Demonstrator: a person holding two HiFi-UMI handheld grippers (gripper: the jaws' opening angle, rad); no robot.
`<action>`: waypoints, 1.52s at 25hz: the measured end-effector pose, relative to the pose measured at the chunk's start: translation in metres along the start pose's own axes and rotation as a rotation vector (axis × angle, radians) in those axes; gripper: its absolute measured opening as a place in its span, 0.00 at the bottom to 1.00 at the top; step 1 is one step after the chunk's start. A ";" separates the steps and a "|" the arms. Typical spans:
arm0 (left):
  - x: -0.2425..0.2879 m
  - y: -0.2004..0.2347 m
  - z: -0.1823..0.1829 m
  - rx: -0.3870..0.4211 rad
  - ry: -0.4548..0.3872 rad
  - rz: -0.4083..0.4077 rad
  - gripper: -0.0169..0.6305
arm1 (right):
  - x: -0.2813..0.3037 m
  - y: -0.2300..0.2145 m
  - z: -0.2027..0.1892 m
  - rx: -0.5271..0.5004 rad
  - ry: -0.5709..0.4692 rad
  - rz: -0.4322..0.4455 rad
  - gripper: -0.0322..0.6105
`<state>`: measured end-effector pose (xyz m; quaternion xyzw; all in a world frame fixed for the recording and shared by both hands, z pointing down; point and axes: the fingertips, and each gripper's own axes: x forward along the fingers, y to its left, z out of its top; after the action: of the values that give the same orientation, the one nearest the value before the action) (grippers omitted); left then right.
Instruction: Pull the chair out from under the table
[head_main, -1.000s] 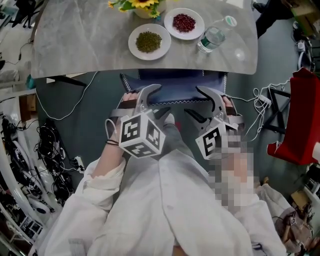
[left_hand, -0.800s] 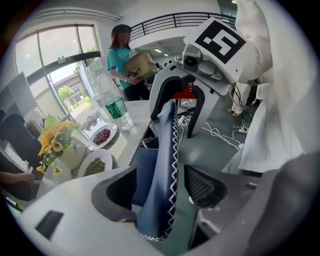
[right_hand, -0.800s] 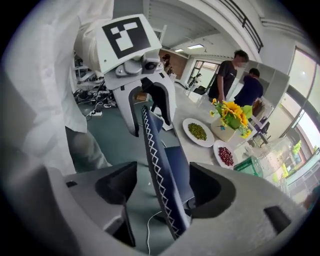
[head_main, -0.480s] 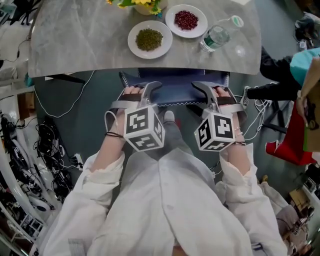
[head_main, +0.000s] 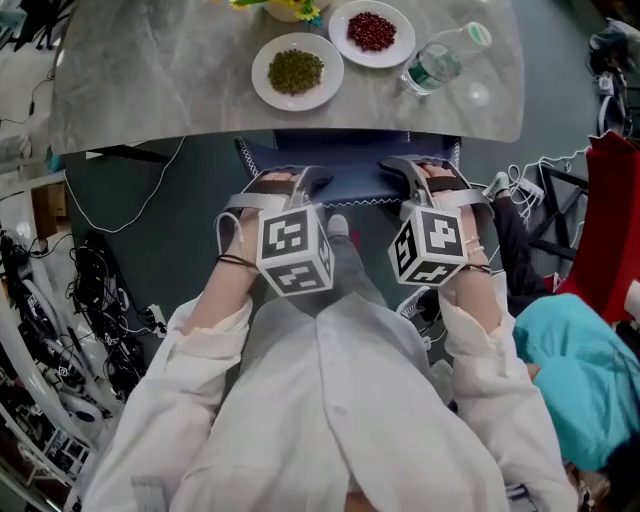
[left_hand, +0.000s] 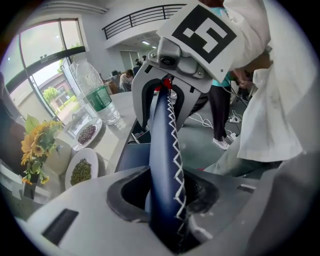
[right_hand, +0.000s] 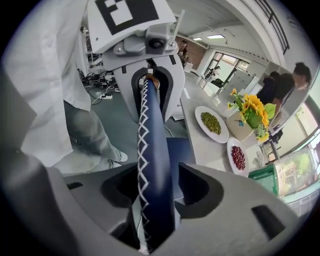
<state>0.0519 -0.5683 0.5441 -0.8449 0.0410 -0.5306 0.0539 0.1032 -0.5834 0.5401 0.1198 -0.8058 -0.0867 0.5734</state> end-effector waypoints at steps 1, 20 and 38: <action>0.000 0.000 0.000 0.000 -0.001 -0.002 0.26 | 0.000 0.001 0.000 -0.014 0.005 0.002 0.37; 0.002 0.003 -0.001 -0.067 -0.032 0.092 0.21 | 0.001 0.005 0.000 -0.099 0.001 -0.024 0.23; -0.010 -0.058 -0.001 -0.094 -0.003 0.075 0.21 | -0.019 0.068 0.005 -0.110 -0.017 0.006 0.22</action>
<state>0.0473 -0.5097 0.5439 -0.8451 0.0976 -0.5245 0.0340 0.0978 -0.5131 0.5401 0.0849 -0.8050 -0.1303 0.5726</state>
